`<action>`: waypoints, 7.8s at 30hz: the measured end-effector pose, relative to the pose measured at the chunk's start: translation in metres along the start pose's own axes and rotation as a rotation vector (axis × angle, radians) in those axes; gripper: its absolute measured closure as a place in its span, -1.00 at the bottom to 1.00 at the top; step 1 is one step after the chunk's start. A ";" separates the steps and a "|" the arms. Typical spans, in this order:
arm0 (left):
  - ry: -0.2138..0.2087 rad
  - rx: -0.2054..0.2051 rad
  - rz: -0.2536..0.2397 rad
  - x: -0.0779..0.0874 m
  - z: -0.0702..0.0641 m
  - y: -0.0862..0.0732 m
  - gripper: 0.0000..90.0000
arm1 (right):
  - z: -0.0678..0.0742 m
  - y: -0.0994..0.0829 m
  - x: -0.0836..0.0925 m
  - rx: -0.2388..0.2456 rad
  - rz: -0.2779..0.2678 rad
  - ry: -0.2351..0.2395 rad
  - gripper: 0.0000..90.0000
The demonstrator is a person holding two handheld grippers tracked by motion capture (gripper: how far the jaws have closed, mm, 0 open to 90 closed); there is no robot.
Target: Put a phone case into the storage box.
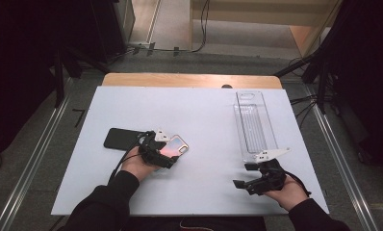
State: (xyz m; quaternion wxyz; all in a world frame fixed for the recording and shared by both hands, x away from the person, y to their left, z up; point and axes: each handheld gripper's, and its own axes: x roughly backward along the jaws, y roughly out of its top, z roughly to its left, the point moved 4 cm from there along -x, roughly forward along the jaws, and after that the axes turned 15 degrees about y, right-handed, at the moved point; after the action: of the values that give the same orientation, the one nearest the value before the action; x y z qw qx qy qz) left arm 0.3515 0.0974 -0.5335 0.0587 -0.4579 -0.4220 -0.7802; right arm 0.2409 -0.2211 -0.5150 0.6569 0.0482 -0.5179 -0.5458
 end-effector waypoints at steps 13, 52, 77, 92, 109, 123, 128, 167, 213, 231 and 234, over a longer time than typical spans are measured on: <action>-0.034 0.028 0.035 0.005 0.005 0.008 -0.62 | 0.001 0.000 0.000 0.007 -0.005 0.007 -0.67; -0.059 0.186 -0.213 0.065 -0.018 0.026 -0.62 | 0.026 0.030 -0.010 0.021 -0.103 0.033 -0.66; 0.006 0.289 -0.422 0.059 -0.037 0.025 -0.62 | 0.040 0.085 -0.021 -0.042 -0.202 0.064 -0.66; 0.059 0.284 -0.523 0.057 -0.045 0.030 -0.62 | 0.036 0.128 -0.026 -0.079 -0.268 0.043 -0.66; 0.053 0.318 -0.546 0.055 -0.047 0.030 -0.62 | 0.029 0.153 -0.045 -0.113 -0.268 0.062 -0.54; 0.063 0.311 -0.535 0.053 -0.051 0.030 -0.62 | 0.023 0.157 -0.060 -0.199 -0.266 0.106 -0.16; 0.054 0.314 -0.532 0.053 -0.052 0.030 -0.62 | 0.022 0.157 -0.066 -0.266 -0.246 0.113 0.16; -0.130 0.312 -0.277 0.070 -0.042 0.041 -0.70 | 0.016 0.158 -0.034 -0.226 -0.243 0.069 0.71; -0.402 0.053 -0.133 0.086 0.010 0.069 -0.40 | 0.023 0.155 -0.033 0.209 -0.054 0.213 0.71; -0.475 -0.060 -0.138 0.083 0.011 0.078 0.03 | 0.028 0.157 -0.040 0.393 0.009 0.280 0.70; -0.489 -0.093 -0.124 0.082 0.006 0.075 0.10 | 0.030 0.156 -0.041 0.398 0.011 0.287 0.71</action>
State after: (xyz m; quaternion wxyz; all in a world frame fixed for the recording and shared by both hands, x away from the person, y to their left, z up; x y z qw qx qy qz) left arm 0.3443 0.0780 -0.4239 -0.1140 -0.6083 -0.4148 -0.6670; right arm 0.3288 -0.1124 -0.4286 0.7044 0.2506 -0.5168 -0.4170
